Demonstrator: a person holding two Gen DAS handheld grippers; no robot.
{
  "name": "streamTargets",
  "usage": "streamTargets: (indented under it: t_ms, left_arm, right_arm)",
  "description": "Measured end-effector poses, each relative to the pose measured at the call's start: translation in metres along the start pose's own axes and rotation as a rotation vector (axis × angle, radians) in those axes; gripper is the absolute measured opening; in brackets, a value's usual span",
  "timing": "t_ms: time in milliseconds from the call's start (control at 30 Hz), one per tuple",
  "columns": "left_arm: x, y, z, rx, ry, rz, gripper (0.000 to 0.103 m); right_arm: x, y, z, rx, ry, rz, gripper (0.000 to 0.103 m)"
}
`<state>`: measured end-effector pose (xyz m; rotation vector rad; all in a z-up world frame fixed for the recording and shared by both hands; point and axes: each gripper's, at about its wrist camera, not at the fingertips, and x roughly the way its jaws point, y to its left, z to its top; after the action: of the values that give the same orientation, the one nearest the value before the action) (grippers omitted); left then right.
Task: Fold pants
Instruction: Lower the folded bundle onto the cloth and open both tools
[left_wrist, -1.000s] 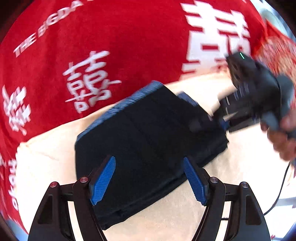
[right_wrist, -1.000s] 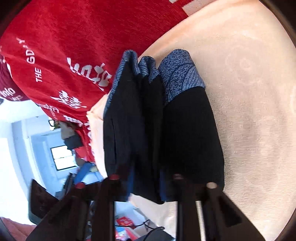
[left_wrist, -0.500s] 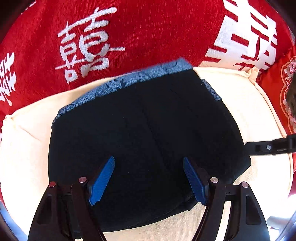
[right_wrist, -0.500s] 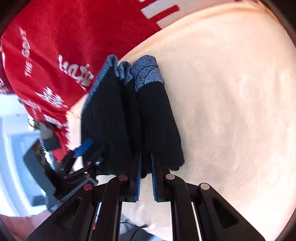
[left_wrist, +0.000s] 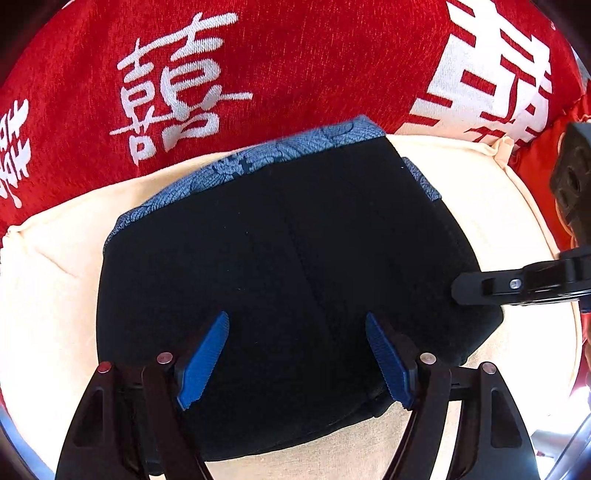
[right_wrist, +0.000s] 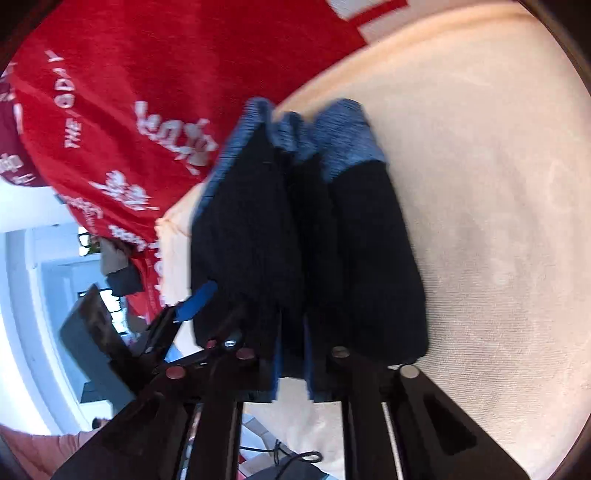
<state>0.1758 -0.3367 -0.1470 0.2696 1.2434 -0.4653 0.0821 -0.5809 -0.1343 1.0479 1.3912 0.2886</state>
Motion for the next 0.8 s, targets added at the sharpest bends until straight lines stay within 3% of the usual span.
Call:
streamTargets:
  t_ms: [100, 233, 467, 533, 600, 667, 800]
  left_arm:
    - [-0.009, -0.003, 0.004, -0.017, -0.01, -0.046, 0.077]
    - [-0.009, -0.022, 0.006, 0.027, -0.014, -0.05, 0.077]
    - [0.003, -0.04, 0.0, 0.054, -0.006, -0.042, 0.077]
    - [0.003, -0.043, 0.0, 0.063, 0.0, -0.037, 0.077]
    - [-0.001, -0.039, 0.002, 0.037, 0.013, -0.048, 0.077]
    - [-0.006, -0.031, 0.001, 0.003, 0.024, -0.072, 0.077]
    - [-0.022, -0.008, -0.006, -0.037, 0.019, -0.054, 0.083]
  right_arm:
    - [-0.016, 0.018, -0.007, -0.038, -0.008, 0.062, 0.006]
    - [-0.018, 0.027, -0.014, -0.091, 0.015, -0.02, 0.006]
    - [-0.011, -0.008, -0.024, 0.029, 0.015, -0.089, 0.007]
    - [-0.011, 0.0, -0.026, -0.004, 0.013, -0.21, 0.014]
    - [-0.014, 0.006, -0.027, -0.016, 0.004, -0.325, 0.014]
    - [-0.02, 0.013, -0.027, -0.03, -0.021, -0.416, 0.024]
    - [-0.035, 0.029, -0.028, -0.027, -0.079, -0.442, 0.042]
